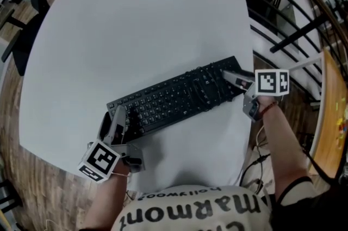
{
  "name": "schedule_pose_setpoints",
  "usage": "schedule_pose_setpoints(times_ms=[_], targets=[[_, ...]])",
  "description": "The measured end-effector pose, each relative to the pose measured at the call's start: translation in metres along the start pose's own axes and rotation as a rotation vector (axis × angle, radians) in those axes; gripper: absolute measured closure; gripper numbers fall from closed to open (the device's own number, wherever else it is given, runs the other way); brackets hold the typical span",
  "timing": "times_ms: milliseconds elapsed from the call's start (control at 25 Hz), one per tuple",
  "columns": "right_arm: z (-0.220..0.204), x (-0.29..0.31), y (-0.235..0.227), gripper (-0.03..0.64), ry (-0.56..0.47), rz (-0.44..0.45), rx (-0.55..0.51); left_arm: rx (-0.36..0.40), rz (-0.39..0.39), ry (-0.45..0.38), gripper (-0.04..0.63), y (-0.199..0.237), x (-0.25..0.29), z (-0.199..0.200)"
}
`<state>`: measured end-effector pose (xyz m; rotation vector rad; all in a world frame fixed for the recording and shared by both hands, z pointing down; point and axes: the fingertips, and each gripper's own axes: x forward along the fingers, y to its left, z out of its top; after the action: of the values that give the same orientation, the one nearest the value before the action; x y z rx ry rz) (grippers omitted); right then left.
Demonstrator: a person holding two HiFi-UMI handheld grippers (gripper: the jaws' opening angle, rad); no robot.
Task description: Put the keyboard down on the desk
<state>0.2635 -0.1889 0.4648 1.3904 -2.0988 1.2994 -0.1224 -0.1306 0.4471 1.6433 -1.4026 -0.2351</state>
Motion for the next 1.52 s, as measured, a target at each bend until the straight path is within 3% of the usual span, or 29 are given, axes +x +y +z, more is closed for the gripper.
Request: schedule_pose_setpoints(times_ms=[480,720,1040,1520], targets=[[-0.004,0.004,-0.006,0.299,0.025,-0.009,0.024,-0.020,0.030,0.019,0.285,0.001,0.003,0.000],[-0.004,0.005,-0.007,0.299,0.025,-0.012,0.032,-0.088,0.051,0.030,0.313,0.006,0.003,0.001],[-0.001,0.002,-0.011,0.301,-0.016,-0.006,0.066,-0.049,0.061,0.029,0.313,0.004,0.003,0.001],[0.002,-0.001,-0.018,0.357,-0.060,-0.021,0.122,-0.048,0.046,0.043,0.334,0.003,0.010,0.002]])
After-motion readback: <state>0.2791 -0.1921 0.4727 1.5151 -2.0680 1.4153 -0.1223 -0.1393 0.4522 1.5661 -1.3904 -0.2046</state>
